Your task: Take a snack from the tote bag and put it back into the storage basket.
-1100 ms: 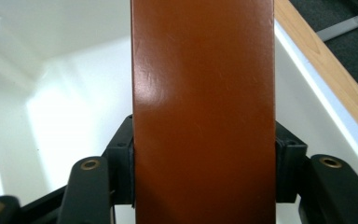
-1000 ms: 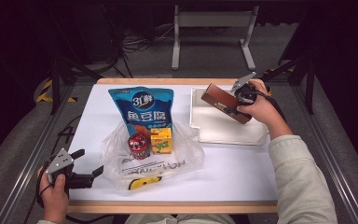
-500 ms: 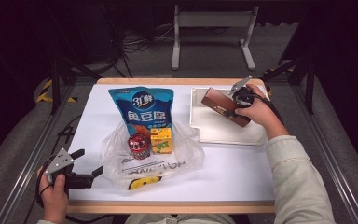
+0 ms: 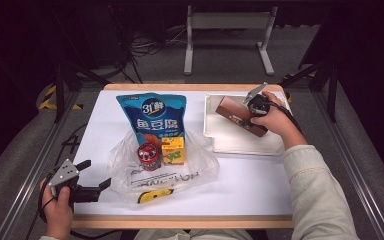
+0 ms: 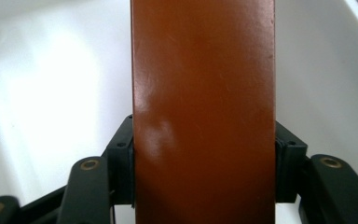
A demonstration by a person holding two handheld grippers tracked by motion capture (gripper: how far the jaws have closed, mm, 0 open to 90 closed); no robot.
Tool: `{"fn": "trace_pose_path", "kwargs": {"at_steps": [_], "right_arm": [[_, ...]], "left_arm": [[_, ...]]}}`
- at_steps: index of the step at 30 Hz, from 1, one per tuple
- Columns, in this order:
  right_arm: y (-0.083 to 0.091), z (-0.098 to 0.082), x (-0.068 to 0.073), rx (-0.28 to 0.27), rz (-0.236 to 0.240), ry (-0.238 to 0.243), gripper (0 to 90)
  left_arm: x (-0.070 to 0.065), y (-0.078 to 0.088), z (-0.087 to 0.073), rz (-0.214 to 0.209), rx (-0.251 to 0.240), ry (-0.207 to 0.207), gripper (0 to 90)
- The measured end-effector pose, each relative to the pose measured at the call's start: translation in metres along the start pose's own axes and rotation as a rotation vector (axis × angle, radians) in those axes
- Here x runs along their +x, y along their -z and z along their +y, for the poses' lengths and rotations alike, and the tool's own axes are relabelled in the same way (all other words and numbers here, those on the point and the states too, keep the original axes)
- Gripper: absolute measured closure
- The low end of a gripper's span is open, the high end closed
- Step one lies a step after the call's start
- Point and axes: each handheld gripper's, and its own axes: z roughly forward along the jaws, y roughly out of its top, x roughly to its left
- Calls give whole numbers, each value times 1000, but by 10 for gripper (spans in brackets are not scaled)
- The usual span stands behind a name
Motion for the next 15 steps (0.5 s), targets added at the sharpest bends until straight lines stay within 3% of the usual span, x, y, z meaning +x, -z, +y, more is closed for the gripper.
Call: {"fn": "trace_pose_path", "kwargs": {"at_steps": [15], "right_arm": [[-7,1,0,11,-7,-6,420]], "left_arm": [[0,0,0,-1,1,-2,12]]}}
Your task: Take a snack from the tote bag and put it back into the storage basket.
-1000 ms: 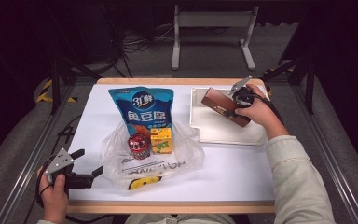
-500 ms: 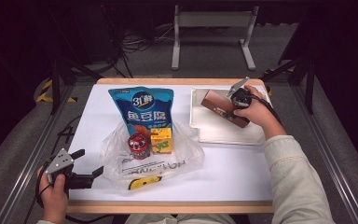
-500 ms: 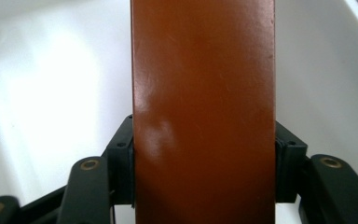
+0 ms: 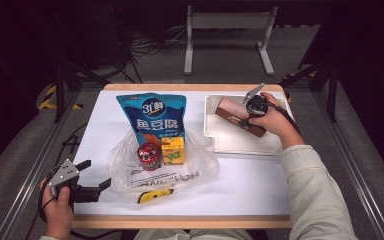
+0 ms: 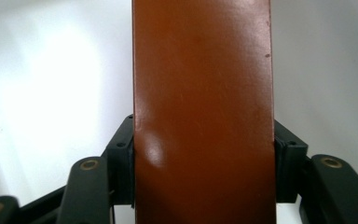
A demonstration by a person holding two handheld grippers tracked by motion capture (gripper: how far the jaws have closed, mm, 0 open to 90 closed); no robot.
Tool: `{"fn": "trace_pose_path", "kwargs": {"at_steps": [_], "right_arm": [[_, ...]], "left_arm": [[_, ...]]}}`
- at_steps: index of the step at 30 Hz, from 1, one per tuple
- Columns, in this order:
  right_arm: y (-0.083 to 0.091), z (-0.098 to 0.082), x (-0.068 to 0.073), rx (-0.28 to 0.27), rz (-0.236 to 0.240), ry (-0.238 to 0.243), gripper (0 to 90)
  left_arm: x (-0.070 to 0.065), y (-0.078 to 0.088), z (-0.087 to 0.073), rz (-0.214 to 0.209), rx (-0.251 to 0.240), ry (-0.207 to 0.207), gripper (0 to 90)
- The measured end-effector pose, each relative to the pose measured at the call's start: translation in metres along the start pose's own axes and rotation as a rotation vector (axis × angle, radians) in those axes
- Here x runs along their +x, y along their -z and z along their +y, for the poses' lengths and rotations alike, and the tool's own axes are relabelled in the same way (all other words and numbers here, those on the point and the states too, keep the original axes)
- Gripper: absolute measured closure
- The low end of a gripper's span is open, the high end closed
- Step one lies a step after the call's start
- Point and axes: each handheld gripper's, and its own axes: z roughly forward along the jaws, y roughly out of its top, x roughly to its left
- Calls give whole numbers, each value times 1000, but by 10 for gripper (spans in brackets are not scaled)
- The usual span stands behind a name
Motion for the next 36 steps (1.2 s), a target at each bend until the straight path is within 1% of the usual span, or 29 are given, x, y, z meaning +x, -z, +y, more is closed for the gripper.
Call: {"fn": "trace_pose_path", "kwargs": {"at_steps": [9,14,19,21,22,25,28,29,30,32,35,36], "right_arm": [[-6,1,1,8,-10,10,417],[-8,0,2,12,-12,4,414],[-8,-1,2,9,-22,-6,374],[-6,-1,2,-10,-22,-20,360],[-5,0,2,-16,-25,-15,355],[1,1,4,-40,-31,-23,336],[11,2,4,-83,-35,-41,326],[15,2,5,-100,-36,-50,326],[15,2,5,-100,-36,-50,326],[23,4,7,-130,-42,-51,330],[34,5,12,-165,-45,-53,349],[39,5,15,-177,-41,-70,367]], "left_arm": [[0,-1,0,-1,4,1,12],[0,-2,0,-5,5,2,12],[0,-3,1,-6,9,0,12],[0,-4,1,-7,7,0,12],[0,-4,1,-7,7,0,12],[0,-4,1,-8,6,4,12],[1,-4,2,-7,2,4,12],[1,-4,2,-7,2,4,12],[1,-4,2,-7,1,3,12],[1,-4,3,-3,-3,0,12],[0,-5,4,-7,-19,-11,12],[0,-5,5,-8,-20,-11,12]]}}
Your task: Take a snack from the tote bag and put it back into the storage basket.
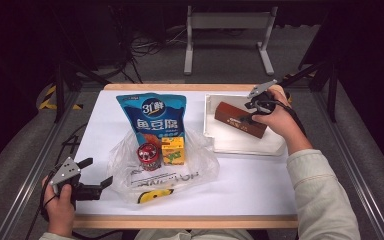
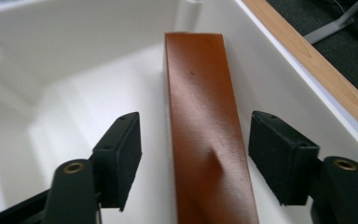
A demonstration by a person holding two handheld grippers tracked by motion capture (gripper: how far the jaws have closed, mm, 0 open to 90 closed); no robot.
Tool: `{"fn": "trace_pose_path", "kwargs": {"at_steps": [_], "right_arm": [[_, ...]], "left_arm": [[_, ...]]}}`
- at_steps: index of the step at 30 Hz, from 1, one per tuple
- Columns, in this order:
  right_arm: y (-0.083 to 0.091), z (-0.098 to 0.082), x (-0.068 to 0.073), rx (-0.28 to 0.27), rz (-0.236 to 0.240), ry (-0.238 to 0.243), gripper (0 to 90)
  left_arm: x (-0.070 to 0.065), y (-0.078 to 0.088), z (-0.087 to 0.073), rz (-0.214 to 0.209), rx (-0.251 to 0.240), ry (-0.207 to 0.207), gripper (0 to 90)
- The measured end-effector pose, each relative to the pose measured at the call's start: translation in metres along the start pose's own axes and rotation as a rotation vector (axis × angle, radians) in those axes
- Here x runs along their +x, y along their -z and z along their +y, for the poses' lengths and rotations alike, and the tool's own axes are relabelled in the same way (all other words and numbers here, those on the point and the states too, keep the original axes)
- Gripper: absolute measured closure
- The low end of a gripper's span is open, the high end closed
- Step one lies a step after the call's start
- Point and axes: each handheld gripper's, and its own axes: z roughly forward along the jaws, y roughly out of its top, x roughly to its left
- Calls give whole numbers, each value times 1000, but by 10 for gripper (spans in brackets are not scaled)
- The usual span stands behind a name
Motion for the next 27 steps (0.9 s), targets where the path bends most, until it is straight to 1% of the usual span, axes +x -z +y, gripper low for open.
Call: {"fn": "trace_pose_path", "kwargs": {"at_steps": [2,3,4,6,8,9,10,14,16,18,22,23,24,26,27], "right_arm": [[7,0,5,-31,11,-7,408],[10,0,7,-42,20,-12,446],[14,0,10,-47,29,-19,494],[19,-2,14,-51,33,-16,583],[23,-4,19,-54,52,-43,694],[23,-4,19,-54,52,-43,694],[26,-5,21,-58,59,-57,743],[33,-10,29,-82,38,-93,895],[33,-13,31,-79,24,-109,900],[31,-15,31,-53,-5,-130,900],[26,-21,30,-44,-8,-166,900],[26,-21,30,-44,-8,-166,900],[23,-24,30,-36,-8,-182,900],[22,-25,30,-31,-12,-182,900],[20,-27,30,-20,-15,-187,900]], "left_arm": [[0,-1,1,-3,0,-6,12],[0,-2,1,-5,-3,-7,12],[0,-2,2,-6,-6,-8,13],[0,-3,3,-7,-9,-13,13],[1,-3,3,-11,-12,-13,13],[1,-4,4,-12,-11,-13,13],[1,-4,4,-11,-12,-14,13],[1,-5,5,-14,-14,-13,13],[1,-5,5,-15,-13,-19,13],[1,-5,5,-14,-15,-17,13],[1,-4,4,-13,-15,-18,12],[1,-4,4,-13,-14,-18,12],[1,-4,4,-13,-15,-18,12],[1,-4,4,-13,-14,-19,13],[1,-4,4,-13,-14,-19,12]]}}
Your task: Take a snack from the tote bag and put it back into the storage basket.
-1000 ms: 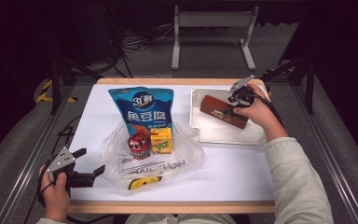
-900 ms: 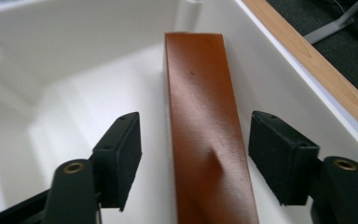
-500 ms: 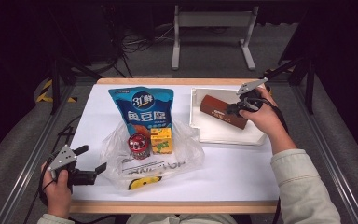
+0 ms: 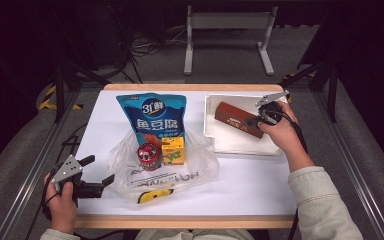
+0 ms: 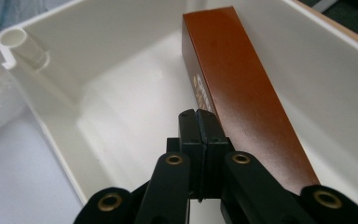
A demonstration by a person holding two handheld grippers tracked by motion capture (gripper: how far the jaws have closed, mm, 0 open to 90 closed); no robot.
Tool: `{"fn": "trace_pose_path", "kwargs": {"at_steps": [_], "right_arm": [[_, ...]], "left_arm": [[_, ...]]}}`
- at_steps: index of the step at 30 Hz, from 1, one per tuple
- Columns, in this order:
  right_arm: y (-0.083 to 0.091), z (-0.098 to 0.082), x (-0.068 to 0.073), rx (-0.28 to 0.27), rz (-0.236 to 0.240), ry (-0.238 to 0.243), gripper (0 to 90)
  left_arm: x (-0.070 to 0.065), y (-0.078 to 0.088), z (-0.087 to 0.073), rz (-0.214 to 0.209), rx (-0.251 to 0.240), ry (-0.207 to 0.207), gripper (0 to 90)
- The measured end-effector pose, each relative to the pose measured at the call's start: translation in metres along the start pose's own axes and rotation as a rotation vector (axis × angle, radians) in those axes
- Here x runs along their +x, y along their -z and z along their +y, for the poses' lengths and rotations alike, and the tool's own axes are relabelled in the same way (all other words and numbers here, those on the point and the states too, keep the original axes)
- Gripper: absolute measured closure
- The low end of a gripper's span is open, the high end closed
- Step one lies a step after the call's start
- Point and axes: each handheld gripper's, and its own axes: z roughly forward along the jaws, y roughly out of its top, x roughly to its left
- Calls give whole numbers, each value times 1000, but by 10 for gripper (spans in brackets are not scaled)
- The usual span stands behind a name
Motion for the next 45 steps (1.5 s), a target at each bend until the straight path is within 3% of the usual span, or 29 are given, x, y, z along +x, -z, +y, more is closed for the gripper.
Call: {"fn": "trace_pose_path", "kwargs": {"at_steps": [8,13,29,37,45], "right_arm": [[-10,-4,-1,89,-73,-21,900],[-15,-5,-3,112,-104,-34,900],[-21,-5,-14,104,-179,-77,900],[-22,-4,-21,88,-189,-131,900],[-25,1,-23,76,-229,-175,900]], "left_arm": [[0,0,0,-2,1,0,12],[0,0,0,-3,2,1,12],[0,0,0,-9,3,-5,13],[0,-1,0,-12,7,-9,13],[0,-1,0,-16,7,-14,13]]}}
